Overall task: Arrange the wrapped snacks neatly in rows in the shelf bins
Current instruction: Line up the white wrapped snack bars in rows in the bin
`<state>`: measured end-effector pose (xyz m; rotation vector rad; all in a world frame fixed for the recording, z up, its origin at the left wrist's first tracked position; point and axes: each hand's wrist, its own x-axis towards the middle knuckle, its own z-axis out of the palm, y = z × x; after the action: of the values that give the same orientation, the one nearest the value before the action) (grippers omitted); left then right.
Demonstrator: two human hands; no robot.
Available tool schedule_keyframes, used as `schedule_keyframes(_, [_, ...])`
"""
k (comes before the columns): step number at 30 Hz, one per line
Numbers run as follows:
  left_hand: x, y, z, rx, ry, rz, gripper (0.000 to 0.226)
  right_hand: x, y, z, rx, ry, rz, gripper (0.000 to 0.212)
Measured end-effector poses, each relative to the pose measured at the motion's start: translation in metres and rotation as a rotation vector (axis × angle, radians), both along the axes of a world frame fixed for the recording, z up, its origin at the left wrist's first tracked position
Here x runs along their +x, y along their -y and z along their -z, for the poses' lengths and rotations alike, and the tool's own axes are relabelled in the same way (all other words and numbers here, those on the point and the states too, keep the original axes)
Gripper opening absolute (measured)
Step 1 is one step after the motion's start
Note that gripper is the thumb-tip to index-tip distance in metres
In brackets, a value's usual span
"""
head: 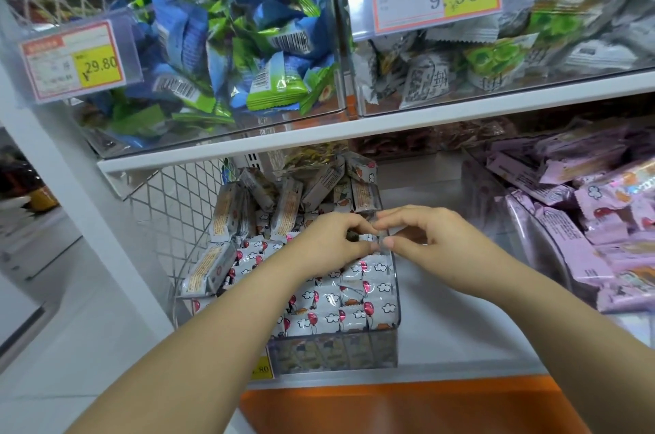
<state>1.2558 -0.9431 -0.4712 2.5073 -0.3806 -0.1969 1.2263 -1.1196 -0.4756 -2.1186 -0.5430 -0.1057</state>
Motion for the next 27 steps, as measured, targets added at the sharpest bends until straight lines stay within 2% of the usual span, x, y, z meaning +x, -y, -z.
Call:
schedule_keyframes(5, [-0.012, -0.006, -0.003, -0.154, 0.121, -0.086, 0.008, 0.000, 0.001, 0.001, -0.014, 0.005, 0.004, 0.020])
schedule_keyframes(9, [-0.042, -0.024, -0.015, -0.263, 0.243, -0.176, 0.014, -0.001, 0.002, 0.000, -0.042, -0.003, 0.004, 0.021])
schedule_keyframes(13, [-0.071, -0.062, -0.019, -0.194, 0.486, -0.195, 0.025, -0.003, 0.002, 0.000, -0.062, -0.006, 0.012, 0.021])
schedule_keyframes(15, [-0.078, -0.083, -0.019, -0.123, 0.564, -0.232, 0.025, -0.004, 0.001, 0.000, -0.069, 0.005, 0.017, 0.022])
schedule_keyframes(18, [-0.087, -0.104, -0.025, 0.108, 0.628, -0.248, 0.027, -0.005, 0.001, 0.000, -0.080, 0.007, 0.019, 0.022])
schedule_keyframes(21, [-0.091, -0.112, -0.026, 0.383, 0.539, -0.232, 0.046, -0.007, 0.001, 0.000, -0.085, 0.006, 0.024, 0.022])
schedule_keyframes(23, [-0.090, -0.114, -0.026, 0.535, 0.466, -0.198, 0.039, -0.009, 0.001, 0.000, -0.084, 0.008, 0.026, 0.021])
schedule_keyframes(27, [-0.082, -0.109, -0.034, 0.627, 0.489, -0.171, 0.025, -0.010, 0.001, 0.000, -0.092, 0.005, 0.024, 0.020])
